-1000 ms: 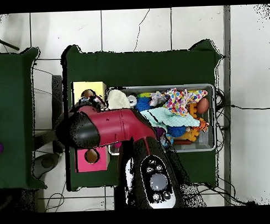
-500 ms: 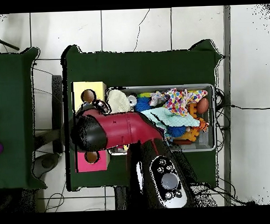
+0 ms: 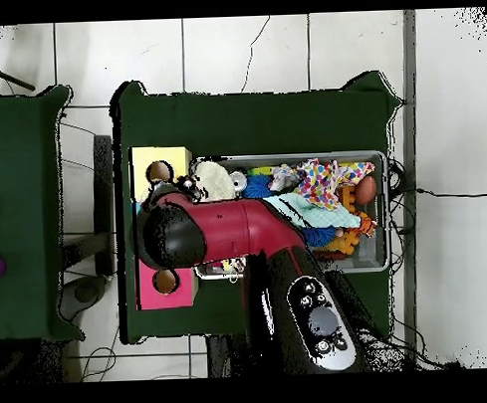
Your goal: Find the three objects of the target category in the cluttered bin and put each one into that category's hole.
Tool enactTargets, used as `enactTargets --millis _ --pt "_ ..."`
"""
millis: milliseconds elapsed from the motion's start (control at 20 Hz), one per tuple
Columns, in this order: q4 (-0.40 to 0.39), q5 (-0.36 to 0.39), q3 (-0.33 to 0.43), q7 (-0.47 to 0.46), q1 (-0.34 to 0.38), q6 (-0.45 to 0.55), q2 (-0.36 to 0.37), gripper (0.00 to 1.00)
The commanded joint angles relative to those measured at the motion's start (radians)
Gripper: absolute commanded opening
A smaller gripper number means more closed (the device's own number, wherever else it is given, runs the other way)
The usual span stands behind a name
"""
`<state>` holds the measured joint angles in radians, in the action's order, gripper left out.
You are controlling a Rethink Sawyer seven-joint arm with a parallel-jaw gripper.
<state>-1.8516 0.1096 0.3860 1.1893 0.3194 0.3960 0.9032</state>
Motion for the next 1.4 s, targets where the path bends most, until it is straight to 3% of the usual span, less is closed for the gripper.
enactTargets --millis 50,850,1400 --pt "-0.071 0.091 0.068 0.003 0.025 0.020 -0.010 1.00" --pt "-0.088 0.086 0.091 0.013 0.046 0.006 -0.015 1.00" --pt "-0.102 0.086 0.147 -0.014 0.110 0.004 -0.032 1.00"
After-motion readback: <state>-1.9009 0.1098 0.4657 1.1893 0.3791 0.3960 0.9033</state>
